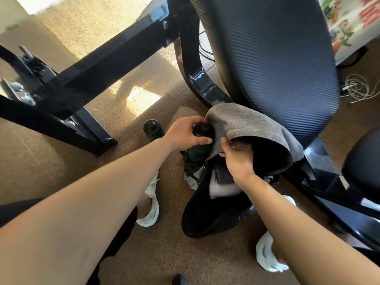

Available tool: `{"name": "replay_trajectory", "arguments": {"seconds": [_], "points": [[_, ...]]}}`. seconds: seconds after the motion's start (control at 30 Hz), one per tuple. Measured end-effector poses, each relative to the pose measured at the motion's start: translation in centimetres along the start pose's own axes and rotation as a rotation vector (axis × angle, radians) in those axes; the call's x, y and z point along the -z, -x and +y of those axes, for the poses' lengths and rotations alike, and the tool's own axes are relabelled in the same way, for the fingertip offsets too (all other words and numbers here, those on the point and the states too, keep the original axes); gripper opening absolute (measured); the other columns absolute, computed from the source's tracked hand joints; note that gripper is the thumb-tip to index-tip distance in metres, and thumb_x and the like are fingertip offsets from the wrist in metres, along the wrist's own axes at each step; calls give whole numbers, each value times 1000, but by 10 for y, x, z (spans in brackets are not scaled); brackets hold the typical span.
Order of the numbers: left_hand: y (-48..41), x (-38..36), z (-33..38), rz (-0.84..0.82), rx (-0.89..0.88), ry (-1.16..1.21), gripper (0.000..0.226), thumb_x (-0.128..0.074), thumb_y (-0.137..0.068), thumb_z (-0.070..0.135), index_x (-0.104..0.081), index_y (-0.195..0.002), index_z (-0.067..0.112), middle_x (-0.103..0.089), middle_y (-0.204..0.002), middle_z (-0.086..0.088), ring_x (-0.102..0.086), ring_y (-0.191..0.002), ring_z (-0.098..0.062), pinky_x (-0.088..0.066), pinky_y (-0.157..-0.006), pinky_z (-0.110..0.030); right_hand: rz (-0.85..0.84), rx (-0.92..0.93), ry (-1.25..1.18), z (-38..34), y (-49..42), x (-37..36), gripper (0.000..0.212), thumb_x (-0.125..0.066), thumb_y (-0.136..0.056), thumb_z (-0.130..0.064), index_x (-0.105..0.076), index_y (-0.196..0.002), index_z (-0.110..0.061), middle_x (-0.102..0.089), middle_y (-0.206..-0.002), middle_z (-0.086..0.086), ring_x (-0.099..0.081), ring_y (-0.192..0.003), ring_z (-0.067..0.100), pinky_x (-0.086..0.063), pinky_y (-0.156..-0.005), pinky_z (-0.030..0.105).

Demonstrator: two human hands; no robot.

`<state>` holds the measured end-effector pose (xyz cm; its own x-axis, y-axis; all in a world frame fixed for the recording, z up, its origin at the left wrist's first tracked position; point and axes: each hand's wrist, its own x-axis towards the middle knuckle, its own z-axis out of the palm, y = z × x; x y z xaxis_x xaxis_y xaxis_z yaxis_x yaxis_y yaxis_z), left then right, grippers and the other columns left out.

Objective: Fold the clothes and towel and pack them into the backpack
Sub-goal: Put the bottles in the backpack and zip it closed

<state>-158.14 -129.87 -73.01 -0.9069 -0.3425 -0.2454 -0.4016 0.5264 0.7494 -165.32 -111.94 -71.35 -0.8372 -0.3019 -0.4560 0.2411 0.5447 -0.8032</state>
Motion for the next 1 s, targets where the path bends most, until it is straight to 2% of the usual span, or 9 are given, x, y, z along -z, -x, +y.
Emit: {"name": "replay_trajectory", "arguments": {"seconds": [0.1, 0.2, 0.27, 0.37, 0.43, 0.57, 0.67, 0.83, 1.0], "points": [[2, 4, -8, -12, 38, -18, 64, -82, -79, 53, -63, -135, 29, -69, -130, 3, -62, -120, -19, -47, -107, -41, -9, 27, 10, -1, 10, -1, 25, -65, -97, -35, -69, -80, -18, -76, -92, 6, -74, -84, 20, -61, -84, 47], [1, 0, -4, -17, 78, -28, 69, -84, -74, 55, -63, -135, 28, -68, -131, 2, -61, -123, -20, -47, -108, -42, -18, 4, -100, -6, 17, 2, 16, -63, -100, -25, -69, -97, -11, -73, -104, 10, -73, -89, 17, -61, -72, 23], [3, -6, 2, -20, 98, -54, 74, -87, -70, 56, -63, -132, 24, -68, -130, 1, -61, -120, -20, -48, -103, -38, -15, -14, -137, -8, 18, 3, 13, -63, -100, -22, -67, -98, -10, -70, -101, 7, -73, -90, 19, -58, -66, 17], [14, -24, 9, 30, 65, -133, 72, -90, -64, 54, -62, -121, 20, -67, -119, 0, -61, -110, -20, -42, -86, -31, 6, -19, -106, -9, 18, 3, 18, -64, -99, -23, -63, -81, -20, -68, -87, -4, -74, -77, 16, -63, -75, 31], [20, -31, 9, 44, 25, -153, 71, -90, -65, 53, -62, -121, 20, -67, -119, -1, -62, -112, -23, -40, -86, -31, 14, -38, -122, -8, 18, 3, 17, -66, -98, -23, -64, -82, -20, -69, -86, -6, -73, -72, 11, -63, -80, 39], [16, -20, 1, -229, -6, -243, 72, -91, -69, 32, -60, -133, 22, -65, -131, 0, -58, -125, -25, -42, -103, -37, -25, -16, -94, -6, 22, 3, 18, -65, -99, -24, -70, -97, -7, -74, -98, 6, -74, -73, 10, -62, -73, 29], [11, -16, 0, -327, -23, -337, 74, -91, -69, 33, -60, -135, 23, -65, -132, 0, -57, -126, -26, -43, -104, -37, -45, -2, -55, -5, 21, 5, 19, -65, -99, -24, -69, -97, -6, -74, -100, 8, -76, -78, 20, -60, -69, 25], [13, -31, 7, -181, -61, -487, 75, -83, -67, 60, -63, -129, 23, -72, -113, -3, -67, -106, -27, -50, -88, -36, -36, -8, -5, -4, 14, 20, 20, -64, -99, -24, -61, -81, -17, -69, -88, 0, -75, -86, 26, -62, -81, 35], [15, -32, 5, -77, 6, -366, 75, -82, -64, 58, -66, -129, 25, -73, -112, -2, -67, -106, -26, -49, -89, -34, -64, -11, 56, -6, 8, 30, 23, -62, -99, -19, -58, -76, -17, -66, -87, -1, -71, -98, 29, -57, -92, 50]]}}
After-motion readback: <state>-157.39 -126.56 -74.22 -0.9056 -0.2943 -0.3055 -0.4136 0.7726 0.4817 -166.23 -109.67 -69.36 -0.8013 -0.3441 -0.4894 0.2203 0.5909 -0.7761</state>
